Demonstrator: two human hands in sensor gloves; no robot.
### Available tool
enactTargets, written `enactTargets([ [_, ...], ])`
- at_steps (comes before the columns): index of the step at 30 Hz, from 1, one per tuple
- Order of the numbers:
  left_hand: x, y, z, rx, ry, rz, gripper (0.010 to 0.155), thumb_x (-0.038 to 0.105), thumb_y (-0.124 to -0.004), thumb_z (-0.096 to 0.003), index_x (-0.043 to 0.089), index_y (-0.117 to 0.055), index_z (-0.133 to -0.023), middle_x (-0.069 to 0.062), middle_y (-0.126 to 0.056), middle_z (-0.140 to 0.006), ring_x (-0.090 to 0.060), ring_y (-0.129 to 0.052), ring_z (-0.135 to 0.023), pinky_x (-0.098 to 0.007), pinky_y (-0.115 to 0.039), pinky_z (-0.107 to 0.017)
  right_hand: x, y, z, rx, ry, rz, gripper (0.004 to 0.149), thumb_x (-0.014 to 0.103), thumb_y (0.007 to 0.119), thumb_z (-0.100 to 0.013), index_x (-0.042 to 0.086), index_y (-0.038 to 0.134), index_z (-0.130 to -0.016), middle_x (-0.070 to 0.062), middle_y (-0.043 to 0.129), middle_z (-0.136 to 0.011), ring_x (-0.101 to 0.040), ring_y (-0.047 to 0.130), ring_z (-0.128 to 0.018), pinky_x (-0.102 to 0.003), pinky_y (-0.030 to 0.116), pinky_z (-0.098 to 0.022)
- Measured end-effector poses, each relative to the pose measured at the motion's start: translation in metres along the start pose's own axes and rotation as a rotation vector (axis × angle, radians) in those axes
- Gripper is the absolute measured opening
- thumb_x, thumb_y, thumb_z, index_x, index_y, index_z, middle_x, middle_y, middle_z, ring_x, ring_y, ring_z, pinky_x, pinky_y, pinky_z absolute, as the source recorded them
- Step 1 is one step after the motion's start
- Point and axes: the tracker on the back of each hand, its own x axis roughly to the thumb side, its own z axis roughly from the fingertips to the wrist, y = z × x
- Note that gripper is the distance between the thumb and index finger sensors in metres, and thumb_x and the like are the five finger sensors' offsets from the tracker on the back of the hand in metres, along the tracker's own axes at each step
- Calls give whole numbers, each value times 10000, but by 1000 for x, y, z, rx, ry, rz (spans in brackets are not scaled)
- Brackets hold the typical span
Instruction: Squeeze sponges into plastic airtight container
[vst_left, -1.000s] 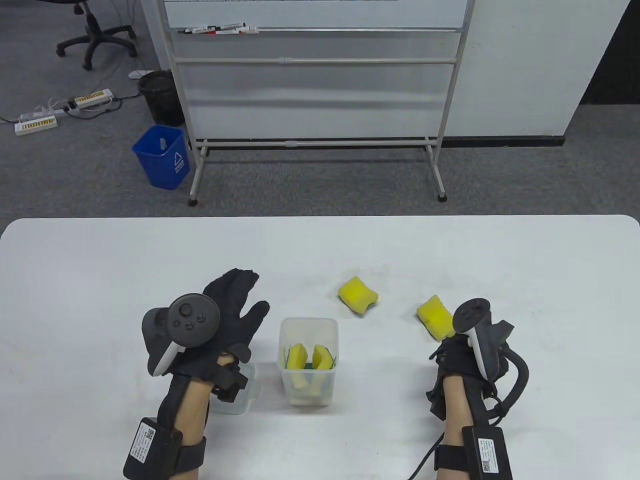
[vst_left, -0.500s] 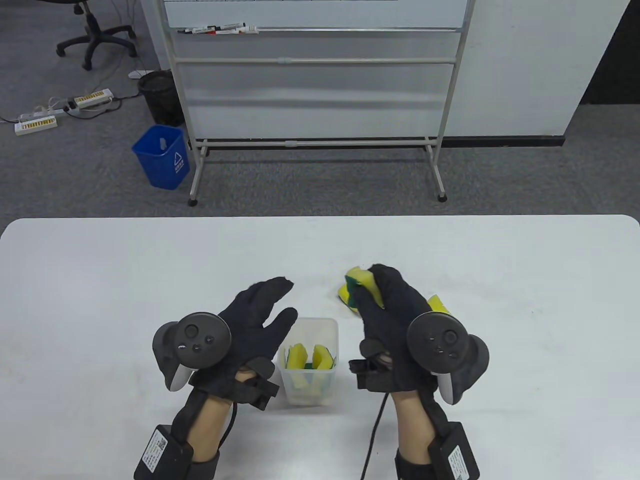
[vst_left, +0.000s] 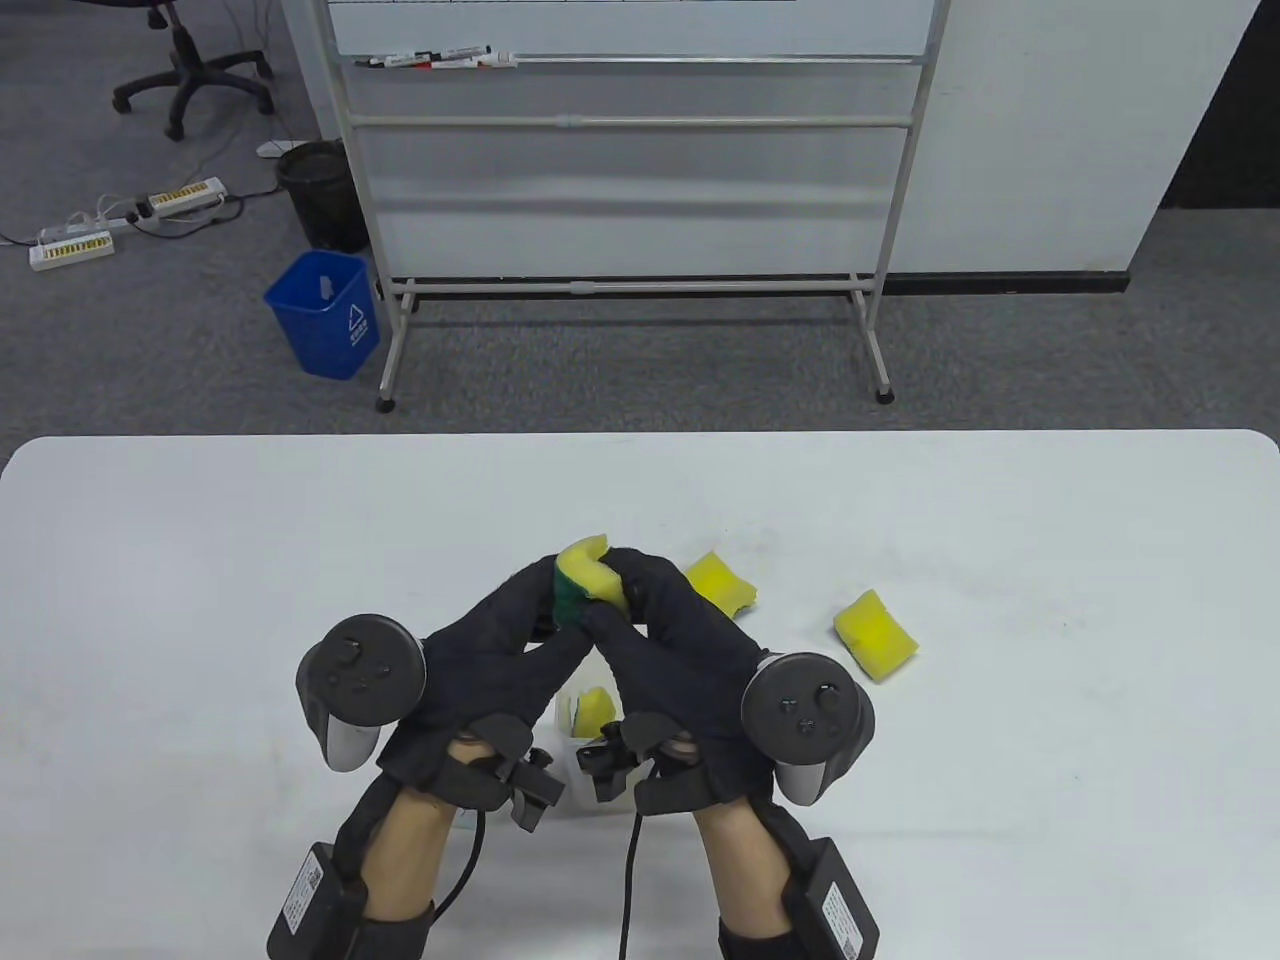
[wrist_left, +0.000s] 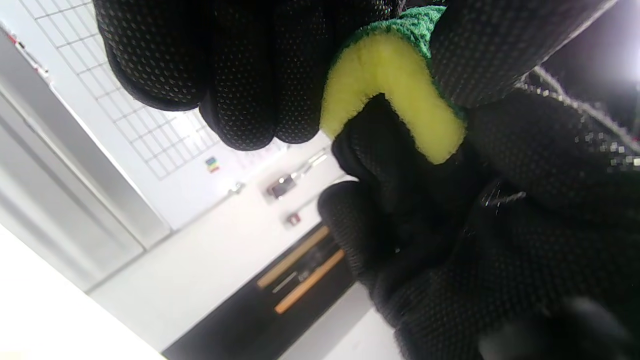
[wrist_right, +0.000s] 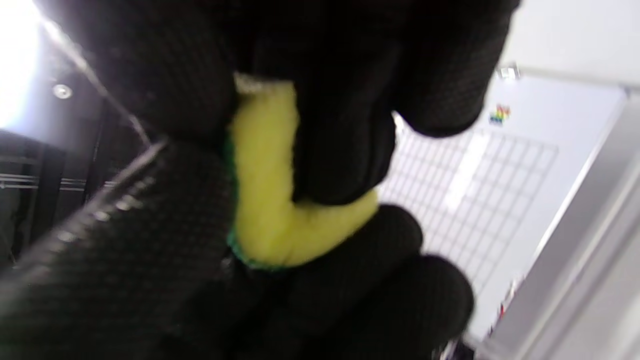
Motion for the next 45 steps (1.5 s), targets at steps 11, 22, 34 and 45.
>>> enactTargets([
  [11,-7,7,0,103,29,-21,506,440,-854,-453,157,-806,-869,-56,-1021,-695,-231,-1036,-587,-458,-885,-514,-2,-6,1,51,5,54,653,501,923,-394,242,790,-979,-40,905,-918,-287,947,-769,-512,739,-624],
  [22,3,10,-5,-62,-79,-261,480,402,-883,-433,183,-843,-859,-65,-1035,-686,-245,-1034,-587,-479,-873,-525,-12,-11,-10,372,-22,95,806,511,909,-433,298,558,-1126,-106,669,-1155,-412,775,-981,-629,615,-705],
  [34,2,7,-5,-70,-64,-296,486,406,-883,-431,172,-844,-855,-69,-1037,-680,-245,-1036,-580,-478,-875,-520,-1,-10,-7,213,-111,287,532,355,940,-405,202,859,-908,-55,951,-809,-254,994,-645,-530,754,-614],
  [45,-3,0,-5,-99,-39,-312,596,479,-823,-468,199,-718,-984,-89,-925,-901,-311,-946,-787,-537,-799,-617,0,-11,-2,41,-155,356,481,353,964,-369,185,923,-817,-44,1000,-694,-215,1030,-529,-500,800,-573],
])
